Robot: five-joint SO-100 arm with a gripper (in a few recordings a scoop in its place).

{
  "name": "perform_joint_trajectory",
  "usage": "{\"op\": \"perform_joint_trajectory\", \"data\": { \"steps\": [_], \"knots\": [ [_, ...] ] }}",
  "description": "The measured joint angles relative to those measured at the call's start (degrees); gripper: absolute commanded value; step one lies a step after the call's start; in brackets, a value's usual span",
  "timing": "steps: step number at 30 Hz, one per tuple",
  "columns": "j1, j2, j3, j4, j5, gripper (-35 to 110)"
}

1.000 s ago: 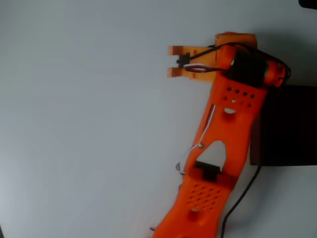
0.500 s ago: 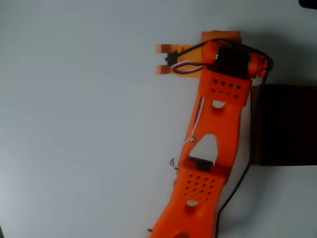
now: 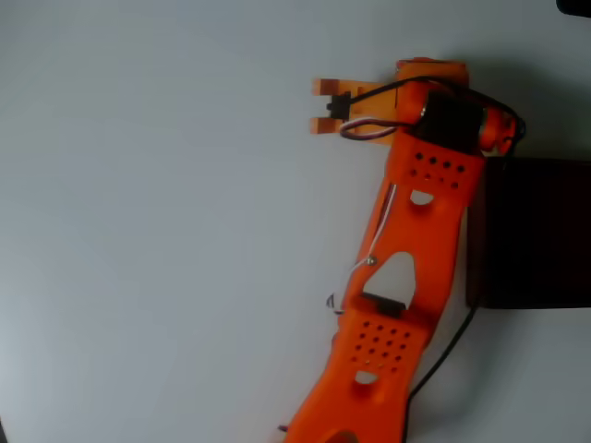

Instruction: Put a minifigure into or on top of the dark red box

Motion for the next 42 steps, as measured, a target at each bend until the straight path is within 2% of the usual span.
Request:
{"op": "perform_joint_trajectory", "data": {
  "steps": [23, 42],
  "knots": [
    [-0.3, -3.6, 0.0, -2.5, 0.0, 20],
    [-0.3, -3.6, 0.3, -2.6, -0.4, 2]
  ]
}}
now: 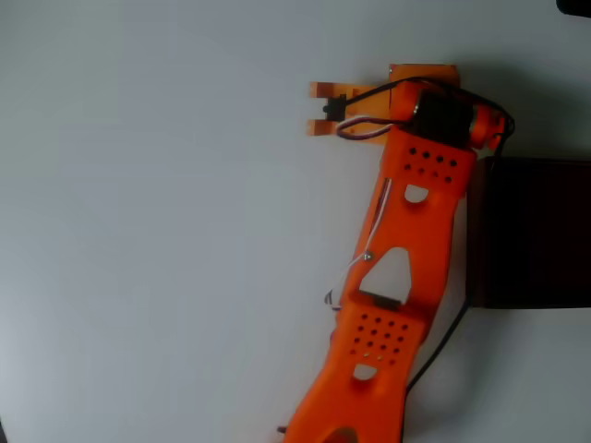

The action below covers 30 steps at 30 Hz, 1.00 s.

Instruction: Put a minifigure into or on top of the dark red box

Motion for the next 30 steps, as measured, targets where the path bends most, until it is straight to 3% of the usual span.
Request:
{"op": "perform_joint_trajectory", "data": {
  "steps": [6, 11, 22, 30],
  "knots": [
    [0.0, 0.0, 0.0, 0.5, 0.0, 0],
    [1.7, 2.8, -2.9, 7.2, 0.7, 0],
    [14.1, 34.5, 26.2, 7.9, 12.0, 0],
    [25.6, 38.8, 35.0, 8.1, 19.4, 0]
  ]
}}
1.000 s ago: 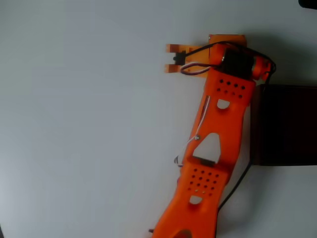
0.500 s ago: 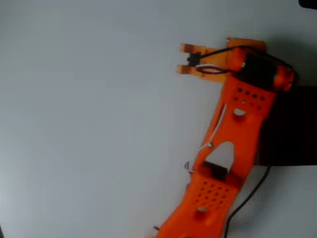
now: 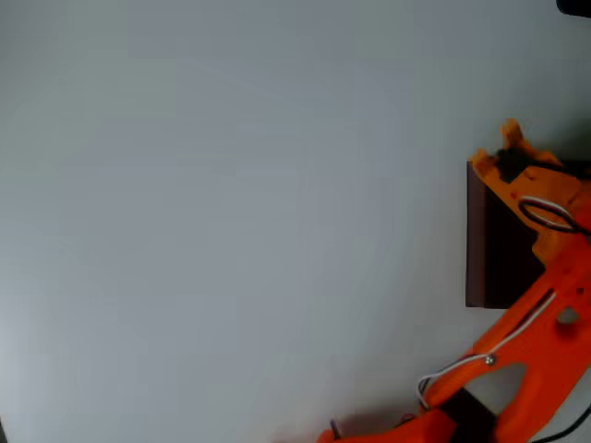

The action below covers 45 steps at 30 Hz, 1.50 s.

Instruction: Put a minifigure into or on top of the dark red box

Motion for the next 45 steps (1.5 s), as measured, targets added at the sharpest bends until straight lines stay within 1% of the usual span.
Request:
{"op": "perform_joint_trajectory", "data": {
  "steps": [5, 9, 16, 21, 25, 31, 33, 37, 42, 45],
  "knots": [
    [3.9, -5.2, 0.6, -0.1, 4.4, 0],
    [4.9, -10.4, 1.5, -0.2, 7.6, 14],
    [4.1, -12.0, 2.5, -0.2, 8.0, 20],
    [4.0, -1.6, 10.2, -0.2, 6.2, 19],
    [1.8, 14.3, 19.0, -0.2, 4.2, 19],
    [-6.8, 41.5, 35.2, -0.2, 0.4, 18],
    [-12.1, 50.4, 42.0, -1.2, 0.1, 18],
    [-26.5, 69.2, 57.9, -5.6, 1.5, 18],
    [-44.1, 93.1, 78.6, -12.9, 6.1, 13],
    [-53.0, 105.0, 90.1, -17.0, 7.6, 8]
  ]
}}
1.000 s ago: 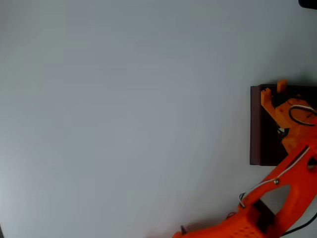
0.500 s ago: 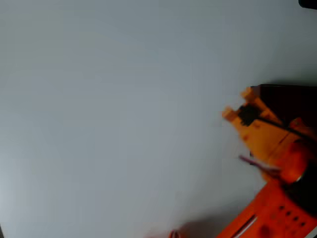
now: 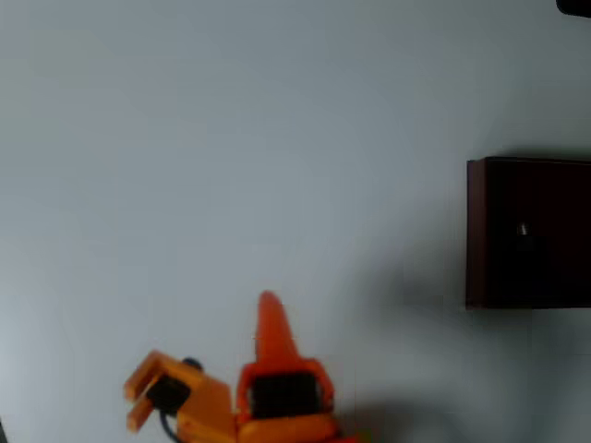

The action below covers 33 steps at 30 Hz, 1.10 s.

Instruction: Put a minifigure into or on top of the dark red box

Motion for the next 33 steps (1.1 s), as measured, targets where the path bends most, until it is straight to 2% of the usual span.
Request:
{"op": "perform_joint_trajectory", "data": {
  "steps": [5, 12, 23, 33],
  "knots": [
    [-10.5, 13.5, 14.8, -5.4, -1.6, 8],
    [-24.0, 29.2, 28.7, -7.0, -5.6, 0],
    [-33.6, 30.8, 44.9, -8.3, -14.9, 0],
    [-36.2, 30.8, 48.6, -10.7, -14.6, 0]
  ]
}}
